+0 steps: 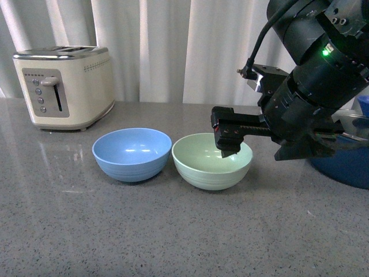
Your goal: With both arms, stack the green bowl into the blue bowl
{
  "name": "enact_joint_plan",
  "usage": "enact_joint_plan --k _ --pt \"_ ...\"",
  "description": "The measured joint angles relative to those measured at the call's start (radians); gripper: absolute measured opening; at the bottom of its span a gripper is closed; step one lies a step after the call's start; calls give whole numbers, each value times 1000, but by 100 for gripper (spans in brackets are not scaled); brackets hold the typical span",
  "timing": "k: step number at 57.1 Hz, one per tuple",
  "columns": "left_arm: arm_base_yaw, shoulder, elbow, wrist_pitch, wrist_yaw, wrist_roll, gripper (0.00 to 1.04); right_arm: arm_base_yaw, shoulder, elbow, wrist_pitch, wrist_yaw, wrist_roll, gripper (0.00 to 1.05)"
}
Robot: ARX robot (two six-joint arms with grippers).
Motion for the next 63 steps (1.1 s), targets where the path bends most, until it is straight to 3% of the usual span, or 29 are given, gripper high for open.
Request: enact_joint_plan --k 43,63 --pt "0 0 0 0 0 0 98 -52 174 125 28 -31 -59 95" --pt "0 0 0 0 0 0 98 -59 185 100 84 -60 -84 51"
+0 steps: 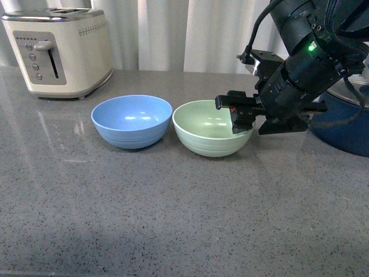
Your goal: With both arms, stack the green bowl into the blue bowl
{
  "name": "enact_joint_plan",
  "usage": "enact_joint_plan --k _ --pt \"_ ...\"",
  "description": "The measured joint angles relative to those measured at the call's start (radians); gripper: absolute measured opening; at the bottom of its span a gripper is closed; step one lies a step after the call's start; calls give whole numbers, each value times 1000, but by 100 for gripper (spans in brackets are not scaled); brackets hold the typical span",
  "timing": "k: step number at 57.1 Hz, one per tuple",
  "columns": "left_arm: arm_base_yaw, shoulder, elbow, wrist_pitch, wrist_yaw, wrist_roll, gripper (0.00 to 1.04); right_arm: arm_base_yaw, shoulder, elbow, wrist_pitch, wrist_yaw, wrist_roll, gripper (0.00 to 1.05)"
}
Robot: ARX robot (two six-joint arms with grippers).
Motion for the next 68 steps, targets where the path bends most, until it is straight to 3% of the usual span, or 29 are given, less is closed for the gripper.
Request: enact_joint_plan --k 18,43,68 --pt "0 0 0 0 0 0 98 -2 -50 -51 33 4 -18 1" --pt "0 0 0 0 0 0 98 3 -119 -14 -23 -9 -83 1" --pt "0 0 0 0 0 0 98 115 -107 159 -72 -77 -95 1"
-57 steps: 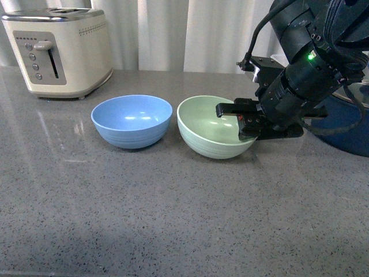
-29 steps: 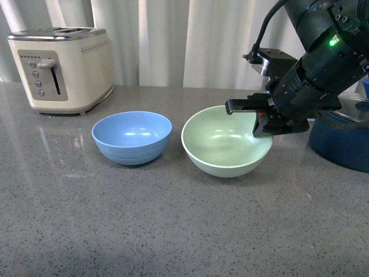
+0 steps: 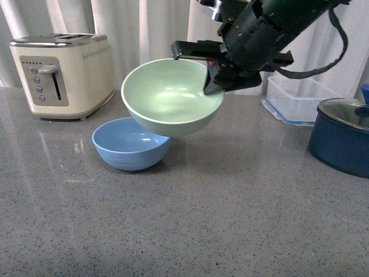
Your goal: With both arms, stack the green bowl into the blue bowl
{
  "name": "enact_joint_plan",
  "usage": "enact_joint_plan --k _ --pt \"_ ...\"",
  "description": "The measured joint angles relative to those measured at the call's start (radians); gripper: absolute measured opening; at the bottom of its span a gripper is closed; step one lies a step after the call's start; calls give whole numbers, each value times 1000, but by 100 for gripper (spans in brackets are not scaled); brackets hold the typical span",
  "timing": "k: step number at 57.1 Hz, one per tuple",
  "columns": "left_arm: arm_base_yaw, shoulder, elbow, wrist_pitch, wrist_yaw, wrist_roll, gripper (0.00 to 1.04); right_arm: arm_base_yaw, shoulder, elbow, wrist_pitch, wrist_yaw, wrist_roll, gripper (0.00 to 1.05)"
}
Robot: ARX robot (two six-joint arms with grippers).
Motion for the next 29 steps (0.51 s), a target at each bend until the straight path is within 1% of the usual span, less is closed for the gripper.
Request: enact_joint_plan --k 19,29 --pt "0 0 0 0 0 0 98 42 139 169 -41 -37 -3 1" --pt "0 0 0 0 0 0 98 49 270 348 -87 -55 -7 1"
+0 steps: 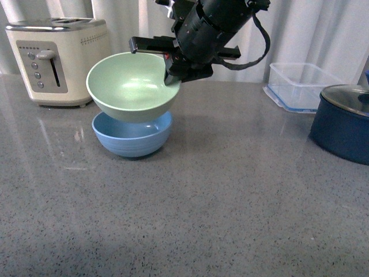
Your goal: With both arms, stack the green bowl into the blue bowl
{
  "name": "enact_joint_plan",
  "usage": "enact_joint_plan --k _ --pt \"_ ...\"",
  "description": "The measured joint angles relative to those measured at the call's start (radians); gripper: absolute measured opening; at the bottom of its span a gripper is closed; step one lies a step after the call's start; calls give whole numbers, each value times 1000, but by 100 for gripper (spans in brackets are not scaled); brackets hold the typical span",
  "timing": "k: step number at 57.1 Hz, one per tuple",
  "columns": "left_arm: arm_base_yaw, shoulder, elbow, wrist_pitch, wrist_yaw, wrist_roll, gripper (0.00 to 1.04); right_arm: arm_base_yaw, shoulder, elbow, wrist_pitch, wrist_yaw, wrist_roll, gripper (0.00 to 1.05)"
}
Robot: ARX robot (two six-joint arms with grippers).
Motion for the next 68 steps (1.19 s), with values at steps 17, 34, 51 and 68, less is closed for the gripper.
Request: enact_joint_plan --k 17,34,51,68 --pt "0 0 0 0 0 0 98 0 70 76 -5 -10 -7 1" --pt "0 0 0 0 0 0 98 -4 73 37 39 -18 -15 1" --pt "0 0 0 0 0 0 98 -13 58 -39 68 4 18 47" --pt "0 0 0 0 0 0 98 -35 -75 -161 108 12 18 87"
